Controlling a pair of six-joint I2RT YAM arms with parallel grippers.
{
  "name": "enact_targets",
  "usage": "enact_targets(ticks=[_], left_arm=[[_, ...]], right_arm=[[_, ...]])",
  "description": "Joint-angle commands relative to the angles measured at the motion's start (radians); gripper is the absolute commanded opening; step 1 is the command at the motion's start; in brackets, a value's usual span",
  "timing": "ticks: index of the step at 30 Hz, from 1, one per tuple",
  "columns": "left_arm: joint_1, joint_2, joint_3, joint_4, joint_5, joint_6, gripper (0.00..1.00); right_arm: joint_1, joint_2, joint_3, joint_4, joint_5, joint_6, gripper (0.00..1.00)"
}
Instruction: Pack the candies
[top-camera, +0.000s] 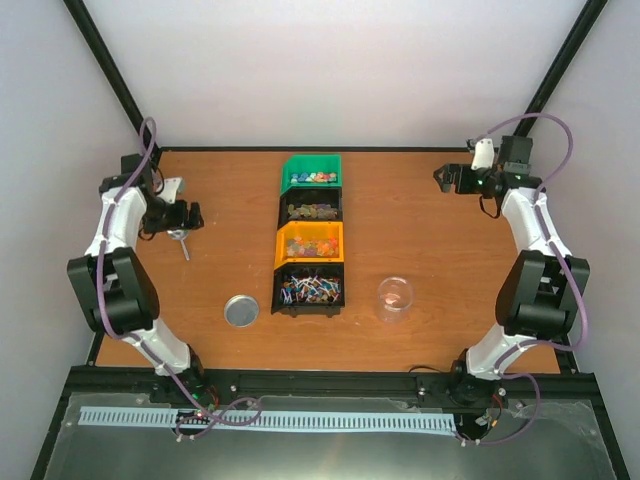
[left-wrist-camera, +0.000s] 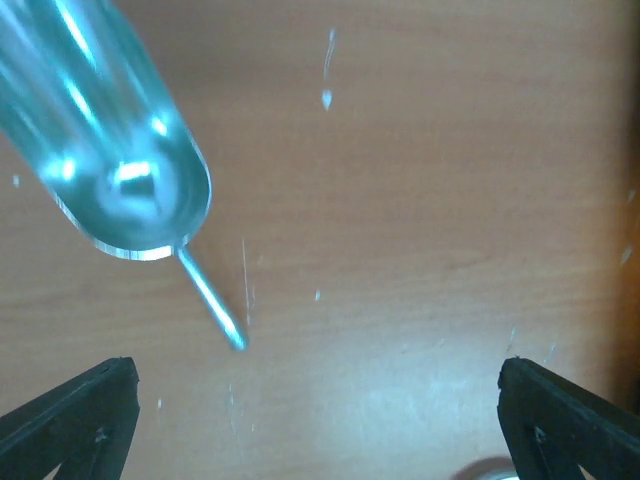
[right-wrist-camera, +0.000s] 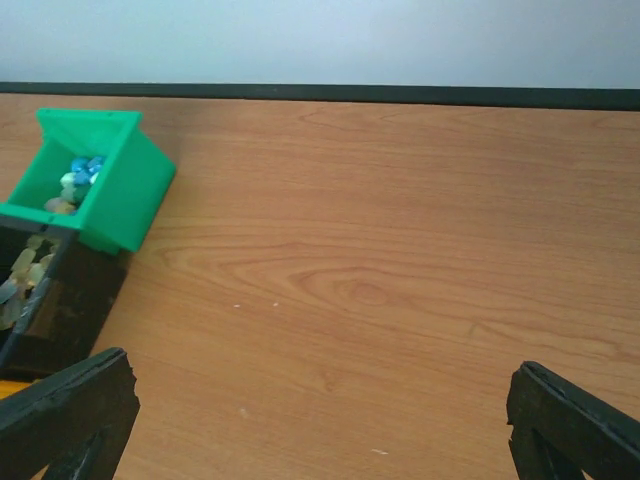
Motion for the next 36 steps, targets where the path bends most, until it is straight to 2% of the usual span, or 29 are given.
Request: enact_targets(ticks=[1, 9, 15, 19, 31, 36], left_arm=[[-0.015, -0.114, -0.125, 0.042, -0.097, -0.015, 1.0], [-0.025, -0.188, -0.271, 0.104, -0.208, -0.004, 1.0], [-0.028, -0.137, -0.297, 0.19, -0.252, -0.02, 1.0], [-0.029, -0.094, -0.31, 0.271, -0.267, -0.043, 0.96], [-0.031, 0.051, -0.356, 0.491, -0.358, -0.056, 0.74], [-0.032, 0.077, -0.398, 0.58, -0.403, -0.043, 0.55]], right_arm=[[0.034, -0.063, -0.032, -0.014, 0.006, 0.019, 1.0], [0.068, -0.096, -0.054, -0.021, 0.016, 0.041, 1.0], [0.075, -0.098, -0.039, -0.033, 0.024, 0.045, 1.0], [0.077, -0.098, -0.023, -0.038, 0.053, 0.033, 1.0], [0.081, -0.053, 0.063, -0.1, 0.117, 0.037, 1.0], [0.083, -0.043, 0.077, -0.111, 0.109, 0.009, 1.0]])
